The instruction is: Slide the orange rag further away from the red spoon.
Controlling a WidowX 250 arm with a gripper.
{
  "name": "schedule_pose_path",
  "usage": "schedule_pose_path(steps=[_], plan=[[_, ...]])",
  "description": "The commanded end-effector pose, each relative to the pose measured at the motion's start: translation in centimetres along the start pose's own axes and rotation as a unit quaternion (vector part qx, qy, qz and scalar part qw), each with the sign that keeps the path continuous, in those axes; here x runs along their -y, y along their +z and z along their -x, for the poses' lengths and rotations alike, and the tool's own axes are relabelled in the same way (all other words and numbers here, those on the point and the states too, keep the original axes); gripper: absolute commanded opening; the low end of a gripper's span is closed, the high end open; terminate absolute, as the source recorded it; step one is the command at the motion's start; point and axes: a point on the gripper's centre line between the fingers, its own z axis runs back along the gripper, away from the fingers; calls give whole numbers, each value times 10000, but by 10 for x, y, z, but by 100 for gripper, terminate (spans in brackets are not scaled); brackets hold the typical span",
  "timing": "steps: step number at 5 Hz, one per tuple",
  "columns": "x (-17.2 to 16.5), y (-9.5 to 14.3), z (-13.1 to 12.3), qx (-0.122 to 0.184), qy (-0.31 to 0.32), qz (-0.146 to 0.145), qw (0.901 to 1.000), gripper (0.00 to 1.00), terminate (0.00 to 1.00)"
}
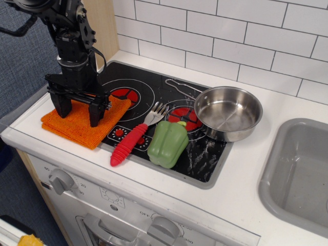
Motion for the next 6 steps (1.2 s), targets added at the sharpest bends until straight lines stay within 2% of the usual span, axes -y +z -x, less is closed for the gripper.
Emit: schedule_pose_path(steps=[1, 2, 3, 4, 6], plan=[[5, 5, -51, 122, 707, 376, 9967, 100, 0], [29, 3, -79, 174, 537, 666, 9962, 100, 0], [56, 4, -93, 187, 238, 781, 9965, 100, 0], [66, 3, -103, 174, 184, 841, 9961, 100, 0], [62, 11, -117, 217, 426, 841, 9953, 100, 0]])
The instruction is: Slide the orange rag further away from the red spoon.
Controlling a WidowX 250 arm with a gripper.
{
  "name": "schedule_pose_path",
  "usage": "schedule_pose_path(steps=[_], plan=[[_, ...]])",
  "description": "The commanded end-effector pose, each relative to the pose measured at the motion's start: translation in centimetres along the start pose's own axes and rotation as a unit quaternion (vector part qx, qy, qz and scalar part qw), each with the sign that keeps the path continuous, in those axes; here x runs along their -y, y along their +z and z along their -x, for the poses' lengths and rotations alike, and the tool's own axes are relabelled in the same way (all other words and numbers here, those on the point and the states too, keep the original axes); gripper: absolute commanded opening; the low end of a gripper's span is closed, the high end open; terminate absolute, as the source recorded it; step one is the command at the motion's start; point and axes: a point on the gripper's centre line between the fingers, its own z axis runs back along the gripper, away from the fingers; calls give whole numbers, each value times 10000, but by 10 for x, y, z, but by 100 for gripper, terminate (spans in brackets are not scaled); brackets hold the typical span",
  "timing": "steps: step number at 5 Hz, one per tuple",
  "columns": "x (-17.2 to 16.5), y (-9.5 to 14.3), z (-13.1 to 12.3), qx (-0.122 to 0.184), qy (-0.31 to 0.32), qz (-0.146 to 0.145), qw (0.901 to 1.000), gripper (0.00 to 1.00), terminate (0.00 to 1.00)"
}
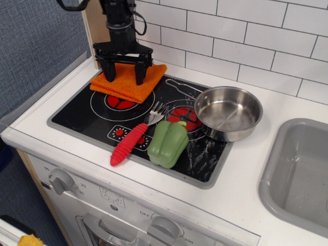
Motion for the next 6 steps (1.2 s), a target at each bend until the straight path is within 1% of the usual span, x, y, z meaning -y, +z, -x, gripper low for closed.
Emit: schedule_pose_path(steps=[1, 2, 3, 4, 5, 6], plan=[[14, 27, -8, 256, -104, -8, 9996, 100, 0], [21, 62, -15, 605, -287, 73, 9977, 100, 0], [22, 87, -19, 866, -390, 127, 9954, 100, 0], [20, 93, -19, 864, -451, 120, 9952, 100, 0], [17, 90, -15, 777, -505, 55, 9957, 100, 0], [17, 90, -15, 777, -505, 55, 9957, 100, 0]])
